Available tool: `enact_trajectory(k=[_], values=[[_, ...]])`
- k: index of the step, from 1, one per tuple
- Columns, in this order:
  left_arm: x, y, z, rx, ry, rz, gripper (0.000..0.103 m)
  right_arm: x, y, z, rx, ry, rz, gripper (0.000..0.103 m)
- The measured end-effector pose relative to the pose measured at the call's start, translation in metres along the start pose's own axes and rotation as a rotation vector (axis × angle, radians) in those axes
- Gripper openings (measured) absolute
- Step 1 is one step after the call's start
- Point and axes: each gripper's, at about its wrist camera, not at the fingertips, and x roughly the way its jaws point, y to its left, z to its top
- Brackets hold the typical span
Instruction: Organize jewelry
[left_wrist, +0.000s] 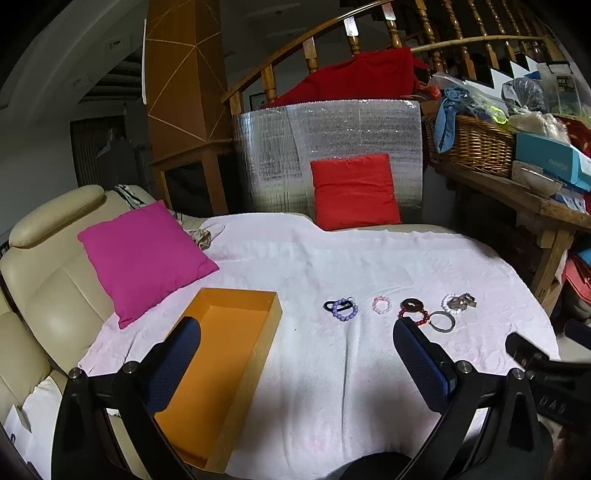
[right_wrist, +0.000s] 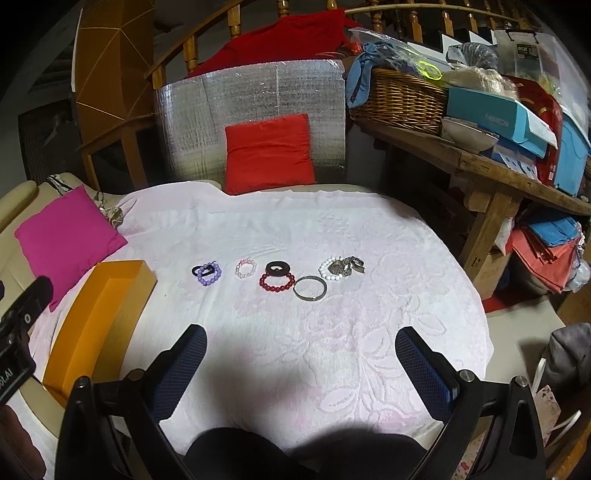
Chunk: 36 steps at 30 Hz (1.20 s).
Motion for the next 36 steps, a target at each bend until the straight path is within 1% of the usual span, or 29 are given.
enact_trajectory(k=[3,4,7,9,12,15,19,21,23,25,30,31,32,33,34,36], values=[[0.016,0.003,-0.002,-0.013,0.03,-0.016,0.103,0.013,-0.006,0.007,0.03,-0.019,0.043,0.103],[0.023,0.005,-0.004,-0.018,0.048,-0.024,0.103,0.022,-0.012,0.011,0.052,-0.028,0.065,0.103],[0.047,0.012,-0.013,-0.026,0.081,-0.049,0.103,0.049,-0.028,0.017,0.11,-0.044,0.09,0.103],[0.063,0.017,-0.02,-0.029,0.109,-0.061,0.103,0.069,-0.037,0.019,0.139,-0.028,0.1,0.103],[0.091,0.023,-0.029,-0.044,0.155,-0.076,0.103,0.107,-0.052,0.025,0.201,-0.005,0.146,0.103],[0.122,0.022,-0.035,-0.049,0.207,-0.11,0.103,0.139,-0.063,0.031,0.264,0.007,0.181,0.103],[0.167,0.007,-0.038,-0.024,0.263,-0.165,0.103,0.174,-0.077,0.036,0.349,0.016,0.256,0.103],[0.185,0.0,-0.036,-0.012,0.272,-0.177,0.103,0.188,-0.083,0.035,0.386,0.024,0.272,0.103],[0.207,-0.004,-0.035,-0.029,0.28,-0.167,0.103,0.198,-0.088,0.032,0.421,0.049,0.287,0.103],[0.228,-0.009,-0.033,-0.054,0.297,-0.188,0.102,0.212,-0.09,0.034,0.456,0.095,0.319,0.103],[0.273,-0.034,-0.024,-0.02,0.331,-0.195,0.085,0.229,-0.1,0.041,0.477,0.133,0.35,0.103],[0.282,-0.04,-0.023,-0.009,0.338,-0.199,0.084,0.234,-0.109,0.044,0.494,0.137,0.356,0.103],[0.292,-0.044,-0.021,-0.001,0.349,-0.202,0.08,0.235,-0.117,0.044,0.51,0.14,0.357,0.103],[0.3,-0.047,-0.02,0.004,0.36,-0.201,0.075,0.239,-0.129,0.044,0.542,0.143,0.349,0.103],[0.31,-0.049,-0.02,0.009,0.375,-0.198,0.072,0.241,-0.138,0.044,0.566,0.148,0.343,0.103],[0.328,-0.051,-0.021,0.006,0.4,-0.204,0.064,0.248,-0.156,0.041,0.615,0.165,0.338,0.102]])
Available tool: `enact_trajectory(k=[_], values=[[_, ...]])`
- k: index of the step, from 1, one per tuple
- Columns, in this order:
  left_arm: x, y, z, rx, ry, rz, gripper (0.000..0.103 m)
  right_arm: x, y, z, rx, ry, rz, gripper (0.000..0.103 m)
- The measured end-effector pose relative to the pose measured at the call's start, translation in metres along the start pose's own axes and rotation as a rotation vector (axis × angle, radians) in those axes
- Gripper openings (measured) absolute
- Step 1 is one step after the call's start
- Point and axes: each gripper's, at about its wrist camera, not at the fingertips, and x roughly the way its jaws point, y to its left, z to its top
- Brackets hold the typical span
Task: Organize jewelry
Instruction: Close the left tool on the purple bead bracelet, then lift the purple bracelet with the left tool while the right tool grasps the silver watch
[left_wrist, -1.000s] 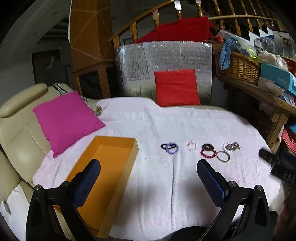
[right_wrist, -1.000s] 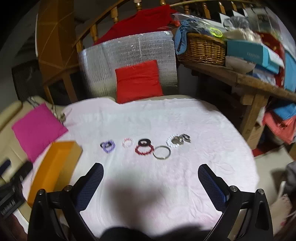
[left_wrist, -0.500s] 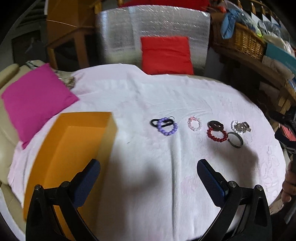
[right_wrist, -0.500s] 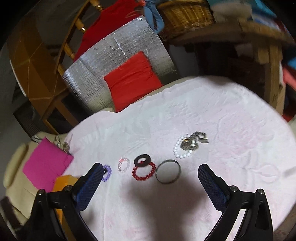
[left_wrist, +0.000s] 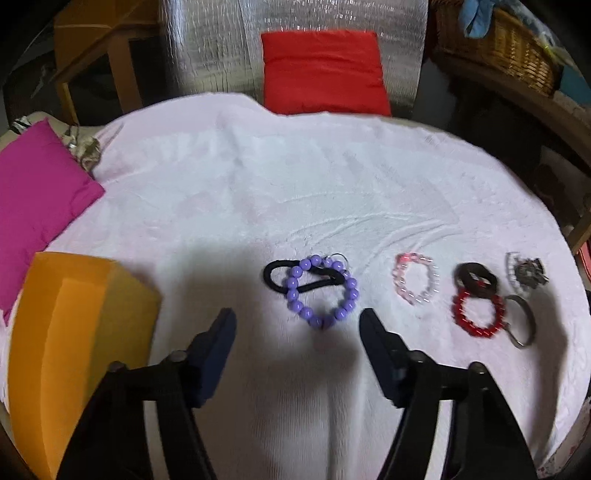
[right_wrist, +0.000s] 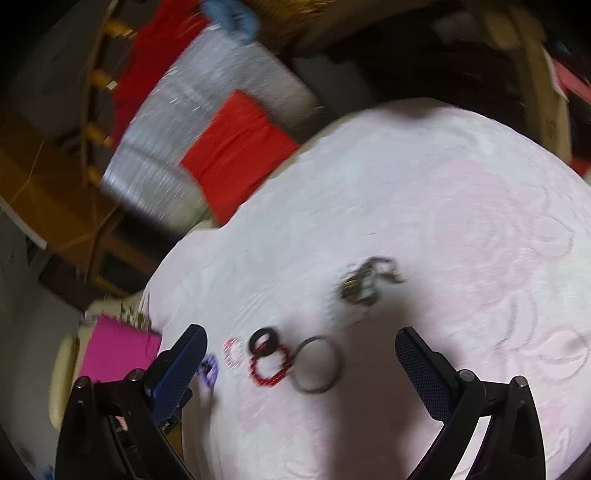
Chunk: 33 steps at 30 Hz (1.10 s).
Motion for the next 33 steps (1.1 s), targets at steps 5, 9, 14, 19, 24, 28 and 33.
enact_trajectory(k=[5,9,14,19,24,28,33], values=[[0.037,0.004,0.008,-0.024,0.056,-0.078,0.034,0.011,-0.031,0.015,0.091,0.054,0.008,0.094],[0.046,-0.001,0.01,-0.01,0.059,-0.111,0.018,0.026,-0.039,0.024,0.106,0.082,0.012,0.082],[0.038,-0.007,0.005,0.02,0.033,-0.156,0.009,0.05,-0.047,0.036,0.14,0.086,0.002,0.075],[0.02,-0.013,-0.003,0.042,-0.001,-0.215,0.009,0.074,-0.049,0.045,0.115,0.084,-0.05,0.069],[0.005,-0.014,-0.014,0.044,-0.006,-0.298,0.009,0.093,-0.042,0.044,0.031,0.096,-0.097,0.064],[-0.003,-0.009,-0.024,0.018,-0.006,-0.334,0.009,0.101,-0.027,0.042,-0.112,0.102,-0.187,0.047],[-0.011,-0.001,-0.031,0.004,-0.009,-0.343,0.009,0.1,-0.014,0.038,-0.175,0.143,-0.177,0.015]])
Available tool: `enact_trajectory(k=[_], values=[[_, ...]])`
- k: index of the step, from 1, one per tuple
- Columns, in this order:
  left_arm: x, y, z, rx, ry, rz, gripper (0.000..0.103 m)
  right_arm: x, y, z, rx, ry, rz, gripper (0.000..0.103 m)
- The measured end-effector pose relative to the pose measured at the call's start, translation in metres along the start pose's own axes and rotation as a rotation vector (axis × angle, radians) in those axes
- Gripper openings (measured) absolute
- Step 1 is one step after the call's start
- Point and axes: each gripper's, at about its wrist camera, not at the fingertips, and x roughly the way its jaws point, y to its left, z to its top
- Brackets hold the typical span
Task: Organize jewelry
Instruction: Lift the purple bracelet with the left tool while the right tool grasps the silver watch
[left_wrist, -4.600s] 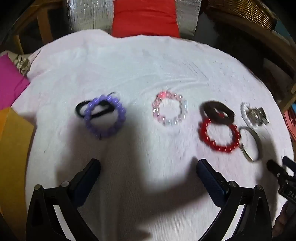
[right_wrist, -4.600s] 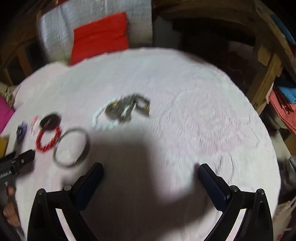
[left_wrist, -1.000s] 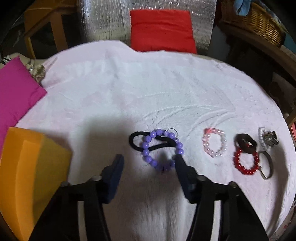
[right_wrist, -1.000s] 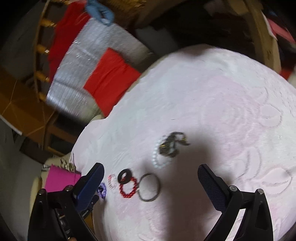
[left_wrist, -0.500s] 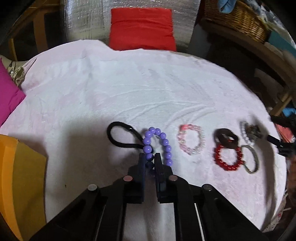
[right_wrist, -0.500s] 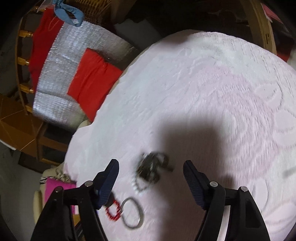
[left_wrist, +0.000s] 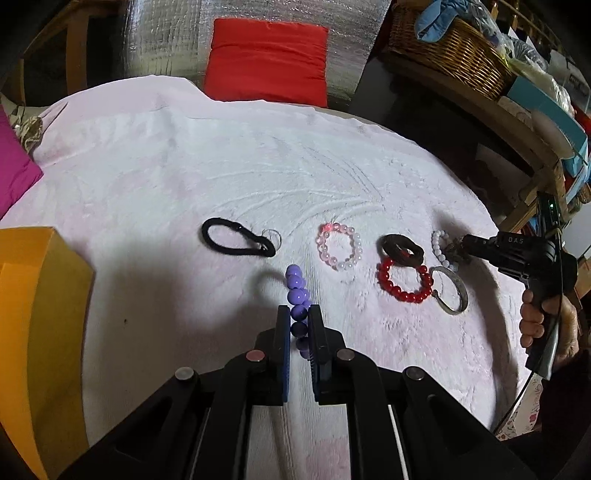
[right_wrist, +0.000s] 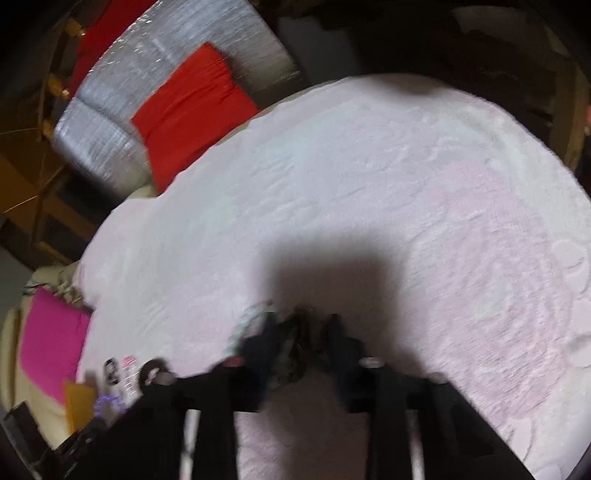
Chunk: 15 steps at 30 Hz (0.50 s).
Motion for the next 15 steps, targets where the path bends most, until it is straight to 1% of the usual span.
enact_trajectory(k=[1,2,4,7,11,13,15], values=[[-0.002,0.0,-0.001,0.0,-0.003,-0.002,0.009,-0.003,0.003,0.0,-0.016,0.002,-0.025,0.008],[-0.005,0.0,-0.002,-0.002,-0.007,-0.005,0.009,-0.005,0.004,0.0,-0.013,0.008,-0.015,0.004],[-0.012,-0.001,-0.006,-0.007,-0.017,-0.017,0.009,-0.01,0.005,0.001,0.018,0.014,0.051,0.004],[-0.024,-0.004,-0.011,-0.011,-0.032,-0.029,0.009,-0.027,0.007,0.0,0.027,-0.005,0.105,0.004],[-0.044,-0.009,-0.015,-0.008,-0.062,-0.04,0.009,-0.05,0.018,-0.005,0.038,-0.034,0.207,0.003],[-0.053,-0.012,-0.015,-0.008,-0.075,-0.046,0.009,-0.062,0.022,-0.007,0.02,-0.064,0.204,0.003],[-0.061,-0.014,-0.015,0.001,-0.084,-0.041,0.009,-0.067,0.018,-0.007,0.047,-0.088,0.182,0.004]])
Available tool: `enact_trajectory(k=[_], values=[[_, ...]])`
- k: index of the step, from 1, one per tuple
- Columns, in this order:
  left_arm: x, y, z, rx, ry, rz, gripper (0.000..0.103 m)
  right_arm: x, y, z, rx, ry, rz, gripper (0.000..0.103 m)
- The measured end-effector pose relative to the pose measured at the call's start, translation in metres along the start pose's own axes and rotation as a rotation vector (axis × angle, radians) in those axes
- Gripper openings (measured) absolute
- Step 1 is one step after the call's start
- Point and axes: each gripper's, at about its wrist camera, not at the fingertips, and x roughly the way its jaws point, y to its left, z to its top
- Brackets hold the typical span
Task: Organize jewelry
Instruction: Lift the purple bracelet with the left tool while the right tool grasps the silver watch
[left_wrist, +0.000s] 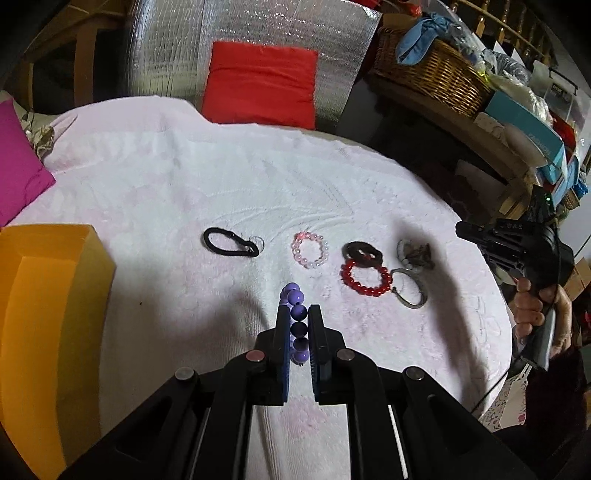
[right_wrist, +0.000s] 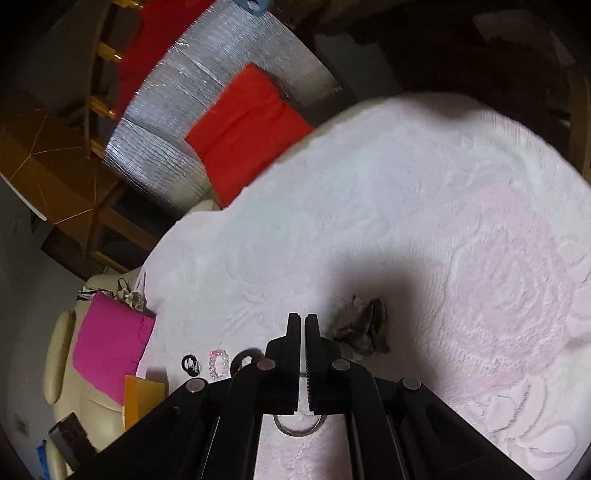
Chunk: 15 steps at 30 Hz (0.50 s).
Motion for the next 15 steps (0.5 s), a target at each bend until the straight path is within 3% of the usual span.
enact_trajectory(k=[2,4,5,6,10,12,14,15], values=[[-0.006,-0.003,0.002,0.011,-0.012,0.004,0.009,0.002,-0.006,0.002,0.046,-0.006,-0.039,0.009],[-0.009,-0.006,0.003,0.02,-0.02,0.006,0.009,0.01,-0.012,0.003,0.061,0.015,-0.057,0.023],[-0.009,-0.007,0.004,0.02,-0.023,0.006,0.009,0.015,-0.012,0.004,0.061,0.027,-0.073,0.053],[-0.009,-0.007,0.004,0.019,-0.025,0.003,0.009,0.021,-0.011,0.003,0.057,0.039,-0.098,0.074],[-0.003,-0.012,0.002,0.014,-0.016,-0.011,0.009,0.04,-0.014,0.001,0.025,0.045,-0.131,0.071],[0.0,-0.013,0.001,0.008,-0.006,-0.019,0.009,0.052,-0.018,0.0,0.031,0.071,-0.152,0.058],[0.003,-0.015,0.0,0.0,0.003,-0.026,0.009,0.068,-0.021,-0.002,0.027,0.092,-0.196,0.056],[0.005,-0.016,-0.001,-0.001,0.005,-0.027,0.009,0.074,-0.021,-0.003,0.016,0.096,-0.216,0.049]])
